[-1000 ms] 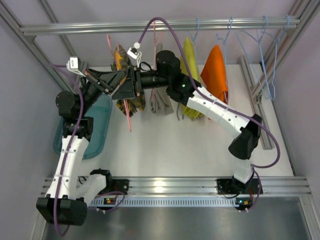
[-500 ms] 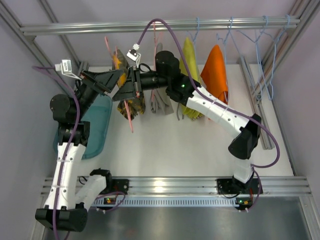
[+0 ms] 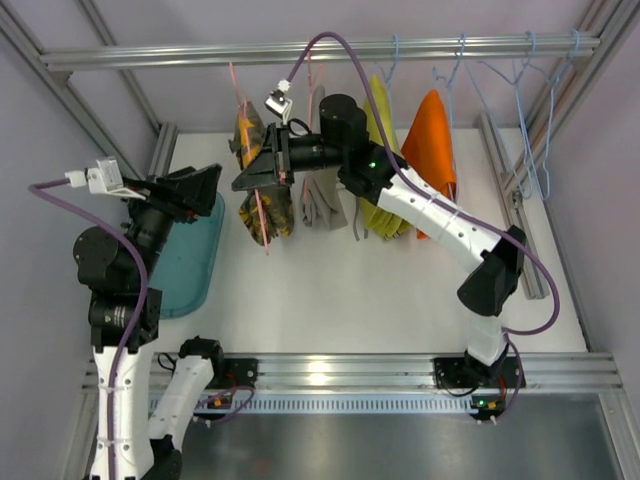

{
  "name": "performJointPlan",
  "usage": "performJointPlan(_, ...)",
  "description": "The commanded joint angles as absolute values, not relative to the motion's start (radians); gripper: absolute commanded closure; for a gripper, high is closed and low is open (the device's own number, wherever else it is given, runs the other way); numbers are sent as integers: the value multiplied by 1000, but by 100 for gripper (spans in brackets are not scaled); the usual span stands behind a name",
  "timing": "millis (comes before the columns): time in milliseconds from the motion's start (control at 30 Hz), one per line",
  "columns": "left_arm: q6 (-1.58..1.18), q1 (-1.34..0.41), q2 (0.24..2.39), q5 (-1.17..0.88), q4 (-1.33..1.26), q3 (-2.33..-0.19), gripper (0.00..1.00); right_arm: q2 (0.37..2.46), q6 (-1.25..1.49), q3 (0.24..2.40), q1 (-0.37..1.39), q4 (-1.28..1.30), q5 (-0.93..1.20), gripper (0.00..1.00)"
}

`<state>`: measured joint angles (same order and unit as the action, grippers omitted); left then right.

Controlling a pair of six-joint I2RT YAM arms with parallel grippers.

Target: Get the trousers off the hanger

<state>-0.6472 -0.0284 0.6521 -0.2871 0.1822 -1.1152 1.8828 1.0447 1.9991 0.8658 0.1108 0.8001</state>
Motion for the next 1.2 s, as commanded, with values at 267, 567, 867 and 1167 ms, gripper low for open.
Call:
performJointPlan(267,-60,-23,485,-393,509,-1003,20,1783,1022,2098,827,-90,762,100)
performJointPlan(567,106,-23,500,-668,292,-743,2,1805,1028,2152,827,-69,727,100)
performJointPlan(867,3,-28,615,-637,-99,-624,3,1836,1031,2192,833,-64,710,100)
performJointPlan(1167,-20,-155,756,-494,-333,-577,2,1853,1025,2218,845,-58,696,100)
